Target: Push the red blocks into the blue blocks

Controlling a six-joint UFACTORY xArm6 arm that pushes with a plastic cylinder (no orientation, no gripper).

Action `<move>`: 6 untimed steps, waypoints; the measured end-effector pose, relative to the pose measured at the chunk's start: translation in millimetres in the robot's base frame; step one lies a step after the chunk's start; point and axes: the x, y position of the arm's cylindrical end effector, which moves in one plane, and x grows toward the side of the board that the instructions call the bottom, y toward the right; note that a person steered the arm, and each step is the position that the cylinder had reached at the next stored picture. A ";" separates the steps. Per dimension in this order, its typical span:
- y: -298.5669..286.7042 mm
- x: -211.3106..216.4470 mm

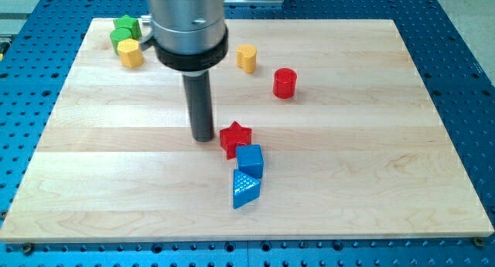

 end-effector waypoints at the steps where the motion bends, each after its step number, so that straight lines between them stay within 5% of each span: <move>1: -5.0 -25.8; 2: 69.1 -28.0; 5: -3.0 33.3; 6: 19.7 46.0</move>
